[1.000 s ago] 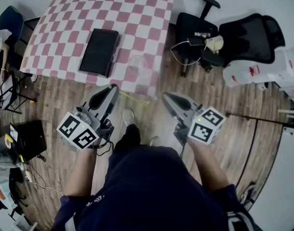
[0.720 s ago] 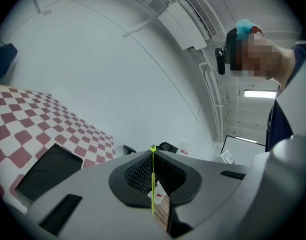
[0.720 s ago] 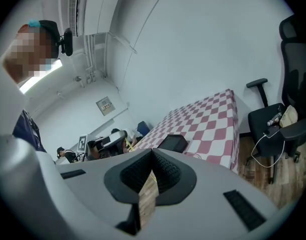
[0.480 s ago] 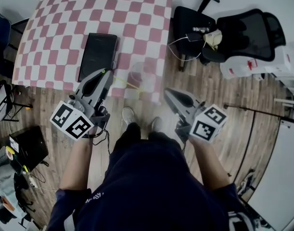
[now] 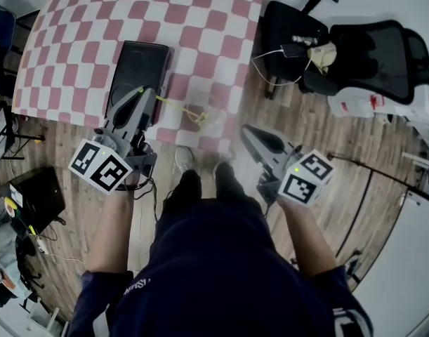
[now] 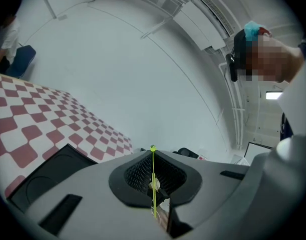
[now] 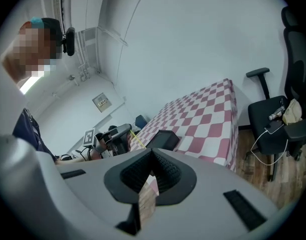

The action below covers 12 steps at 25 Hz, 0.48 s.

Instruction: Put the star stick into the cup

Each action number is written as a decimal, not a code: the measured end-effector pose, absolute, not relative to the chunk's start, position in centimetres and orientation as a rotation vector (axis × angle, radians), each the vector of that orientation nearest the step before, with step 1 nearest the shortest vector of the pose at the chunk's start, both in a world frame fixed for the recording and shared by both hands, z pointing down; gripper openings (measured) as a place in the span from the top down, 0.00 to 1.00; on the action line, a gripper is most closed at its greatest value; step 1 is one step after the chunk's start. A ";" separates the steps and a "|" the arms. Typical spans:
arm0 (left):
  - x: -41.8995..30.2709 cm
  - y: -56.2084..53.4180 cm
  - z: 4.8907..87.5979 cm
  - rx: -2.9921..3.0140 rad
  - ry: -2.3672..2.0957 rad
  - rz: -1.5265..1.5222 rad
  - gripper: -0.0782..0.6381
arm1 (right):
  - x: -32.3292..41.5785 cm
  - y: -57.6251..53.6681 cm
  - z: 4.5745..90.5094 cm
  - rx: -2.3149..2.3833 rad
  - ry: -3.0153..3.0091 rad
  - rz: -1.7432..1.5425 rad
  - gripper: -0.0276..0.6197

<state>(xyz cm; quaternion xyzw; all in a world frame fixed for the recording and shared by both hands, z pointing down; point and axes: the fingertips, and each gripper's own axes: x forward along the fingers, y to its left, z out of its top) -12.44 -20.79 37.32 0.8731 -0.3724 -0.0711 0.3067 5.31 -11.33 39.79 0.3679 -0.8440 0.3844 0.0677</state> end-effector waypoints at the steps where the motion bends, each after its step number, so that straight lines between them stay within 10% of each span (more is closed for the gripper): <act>1: -12.3 -21.2 37.8 2.292 -1.002 -0.192 0.84 | 5.6 -11.8 40.2 1.094 -2.539 1.170 0.93; 12: -10.8 -24.1 40.6 2.206 -1.079 -0.199 0.84 | 7.4 -15.5 43.0 0.991 -2.514 1.242 0.93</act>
